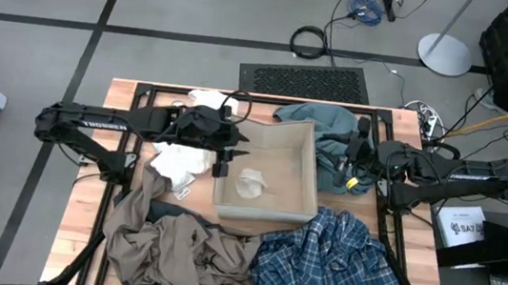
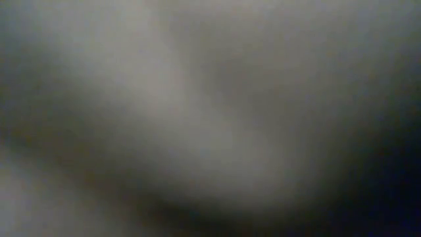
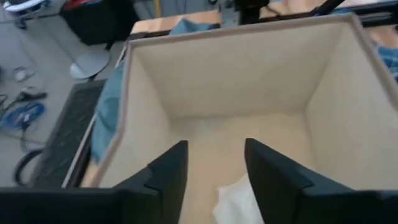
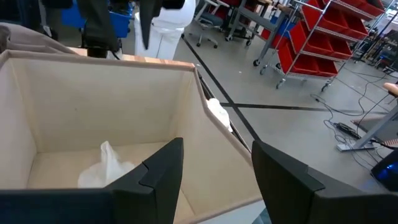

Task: Sort clothes
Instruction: Put the white sock into the white laundry bin

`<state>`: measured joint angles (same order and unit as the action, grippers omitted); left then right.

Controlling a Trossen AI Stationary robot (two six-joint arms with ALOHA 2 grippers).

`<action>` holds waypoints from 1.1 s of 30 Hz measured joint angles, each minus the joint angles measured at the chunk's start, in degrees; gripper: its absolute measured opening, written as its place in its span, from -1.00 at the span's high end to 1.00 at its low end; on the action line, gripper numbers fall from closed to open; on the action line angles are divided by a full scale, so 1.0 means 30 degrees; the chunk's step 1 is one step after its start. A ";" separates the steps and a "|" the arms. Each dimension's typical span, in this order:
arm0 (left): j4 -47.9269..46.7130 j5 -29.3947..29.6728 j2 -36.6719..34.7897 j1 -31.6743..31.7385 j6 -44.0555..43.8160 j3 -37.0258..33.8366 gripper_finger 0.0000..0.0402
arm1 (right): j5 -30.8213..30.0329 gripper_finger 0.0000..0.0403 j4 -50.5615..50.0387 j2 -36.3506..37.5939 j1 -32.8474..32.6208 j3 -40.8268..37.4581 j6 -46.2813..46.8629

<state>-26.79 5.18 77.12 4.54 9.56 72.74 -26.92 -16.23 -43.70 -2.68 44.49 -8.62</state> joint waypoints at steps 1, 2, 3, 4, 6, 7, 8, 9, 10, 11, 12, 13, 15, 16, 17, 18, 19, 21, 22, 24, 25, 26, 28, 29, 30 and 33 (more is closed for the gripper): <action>-0.0571 0.0199 0.0000 0.0000 0.0128 0.0290 0.10 | -0.0007 0.10 0.0014 0.0000 0.0000 0.0000 0.0001; -0.1291 0.0310 0.0000 0.0000 0.0291 0.0561 0.08 | 0.0000 0.10 0.0007 0.0000 0.0007 0.0000 0.0051; -0.2203 0.0331 -0.0018 0.0000 0.0433 0.0888 0.06 | -0.0007 0.10 0.0007 0.0000 0.0000 0.0000 0.0141; -0.3322 0.0346 -0.0093 0.0000 0.0433 0.1218 0.06 | -0.0007 0.10 0.0007 0.0000 0.0000 0.0000 0.0175; -0.5787 0.0352 -0.0190 0.0000 0.0149 0.1817 0.05 | -0.0007 0.10 0.0011 0.0000 0.0000 0.0000 0.0204; -0.7007 0.0348 -0.0204 -0.0007 -0.0247 0.2076 0.05 | -0.0007 0.10 0.0007 0.0000 0.0000 0.0000 0.0211; -0.8247 0.0350 -0.0204 -0.0007 -0.0809 0.2289 0.05 | -0.0007 0.10 0.0007 0.0000 0.0000 0.0000 0.0208; -0.9537 0.0346 -0.0232 0.0000 -0.1399 0.2454 0.05 | 0.0000 0.10 0.0005 0.0000 0.0000 0.0000 0.0202; -1.0830 0.0346 -0.0266 -0.0003 -0.1959 0.2580 0.05 | -0.0004 0.10 0.0004 0.0000 0.0000 0.0000 0.0189; -1.1971 0.0343 -0.0328 -0.0024 -0.2521 0.2704 0.05 | -0.0007 0.10 0.0008 0.0007 0.0000 0.0000 0.0189; -1.2869 0.0343 -0.0459 -0.0055 -0.3046 0.2786 0.05 | -0.0007 0.10 0.0015 0.0007 0.0007 0.0000 0.0183; -1.3703 0.0316 -0.0710 -0.0058 -0.3533 0.2815 0.05 | -0.0007 0.10 0.0007 0.0007 0.0007 0.0000 0.0155; -1.5385 0.0328 -0.1230 -0.0058 -0.4438 0.2815 0.05 | -0.0007 0.10 0.0007 -0.0006 0.0007 0.0000 0.0153; -1.5767 0.0387 -0.1502 -0.0058 -0.4859 0.2800 0.05 | -0.0007 0.10 0.0015 -0.0015 0.0007 0.0000 0.0148; -1.5846 0.0486 -0.1857 -0.0058 -0.5255 0.2658 0.05 | -0.0007 0.10 0.0011 -0.0029 0.0007 0.0000 0.0127; -1.5839 0.0577 -0.2285 -0.0058 -0.5552 0.2392 0.05 | -0.0007 0.10 0.0007 -0.0029 0.0007 0.0000 0.0097; -1.5820 0.0620 -0.2752 -0.0058 -0.5805 0.2054 0.05 | -0.0007 0.10 0.0008 -0.0029 0.0007 0.0000 0.0086; -1.5707 0.0799 -0.3618 -0.0058 -0.6249 0.1347 0.05 | -0.0007 0.10 0.0015 -0.0029 0.0007 0.0000 0.0080; -1.5664 0.0856 -0.4109 -0.0058 -0.6609 0.0822 0.05 | -0.0007 0.10 0.0014 -0.0029 0.0007 0.0000 0.0080; -1.5746 0.0863 -0.4883 -0.0058 -0.7459 -0.0299 0.04 | -0.0007 0.10 0.0015 -0.0029 0.0007 0.0000 0.0149; -1.5617 0.0856 -0.5303 -0.0058 -0.7887 -0.0948 0.04 | -0.0007 0.10 0.0010 -0.0029 0.0007 0.0000 0.0172; -1.5626 0.0856 -0.5677 -0.0058 -0.8432 -0.1610 0.04 | -0.0007 0.10 0.0007 -0.0029 0.0007 0.0000 0.0182; -1.5474 0.0854 -0.6295 -0.0058 -0.9891 -0.3035 0.04 | -0.0007 0.10 0.0007 -0.0029 0.0007 0.0000 0.0197; -1.5176 0.0844 -0.6544 -0.0058 -1.0692 -0.3751 0.04 | 0.0000 0.10 0.0007 -0.0029 0.0007 0.0000 0.0197; -1.4733 0.0750 -0.6724 -0.0058 -1.1367 -0.4498 0.04 | 0.0000 0.10 0.0007 -0.0029 0.0007 0.0000 0.0197; -1.3210 -0.0026 -0.6961 -0.0058 -1.3398 -0.6618 0.04 | 0.0000 0.10 0.0007 -0.0029 0.0007 0.0000 0.0197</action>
<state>-66.42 5.10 56.24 4.36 -30.63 52.89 -26.92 -16.21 -43.79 -2.66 44.49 -8.03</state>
